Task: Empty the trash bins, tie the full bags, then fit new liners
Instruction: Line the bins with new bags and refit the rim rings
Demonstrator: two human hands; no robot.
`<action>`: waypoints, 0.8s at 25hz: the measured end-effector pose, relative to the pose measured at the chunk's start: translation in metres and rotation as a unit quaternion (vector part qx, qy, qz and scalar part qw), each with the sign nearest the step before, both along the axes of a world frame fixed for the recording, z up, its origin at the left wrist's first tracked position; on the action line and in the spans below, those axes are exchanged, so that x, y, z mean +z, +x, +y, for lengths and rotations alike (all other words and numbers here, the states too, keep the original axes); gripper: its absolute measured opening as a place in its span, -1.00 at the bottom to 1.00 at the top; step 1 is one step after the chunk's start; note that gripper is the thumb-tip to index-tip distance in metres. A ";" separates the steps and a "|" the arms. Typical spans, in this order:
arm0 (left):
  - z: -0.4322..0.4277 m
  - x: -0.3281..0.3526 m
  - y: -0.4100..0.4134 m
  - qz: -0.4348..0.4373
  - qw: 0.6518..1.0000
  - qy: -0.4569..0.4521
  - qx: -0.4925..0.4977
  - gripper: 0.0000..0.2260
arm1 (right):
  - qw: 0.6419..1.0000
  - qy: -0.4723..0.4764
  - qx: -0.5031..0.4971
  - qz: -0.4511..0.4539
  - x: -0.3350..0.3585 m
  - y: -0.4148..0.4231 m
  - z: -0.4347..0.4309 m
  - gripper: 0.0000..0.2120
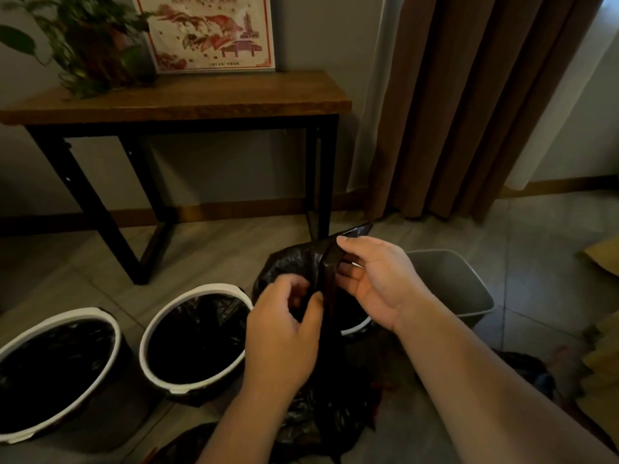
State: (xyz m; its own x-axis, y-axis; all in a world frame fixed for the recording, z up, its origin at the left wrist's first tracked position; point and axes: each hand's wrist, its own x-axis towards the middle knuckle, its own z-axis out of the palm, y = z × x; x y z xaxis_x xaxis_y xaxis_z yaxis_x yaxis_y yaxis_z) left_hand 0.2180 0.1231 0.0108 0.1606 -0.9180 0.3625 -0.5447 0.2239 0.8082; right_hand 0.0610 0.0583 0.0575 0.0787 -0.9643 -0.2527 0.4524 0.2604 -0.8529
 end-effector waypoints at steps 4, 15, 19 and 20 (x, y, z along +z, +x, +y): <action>-0.004 0.000 0.006 0.030 0.999 -0.007 0.008 -0.85 | 0.997 -0.005 -0.003 0.081 0.002 -0.021 0.000 -0.89; -0.062 0.059 0.036 -0.296 0.949 -0.090 -0.062 -0.64 | 0.775 -0.081 0.067 0.623 -0.015 -0.089 -0.016 -0.64; -0.063 0.080 0.040 -0.349 0.919 -0.086 -0.165 -0.69 | 0.780 -0.314 -0.026 0.540 -0.013 -0.064 -0.006 -0.57; -0.063 0.085 0.043 -0.358 0.915 -0.080 -0.169 -0.72 | 0.783 -0.337 -0.054 0.520 -0.011 -0.060 -0.004 -0.53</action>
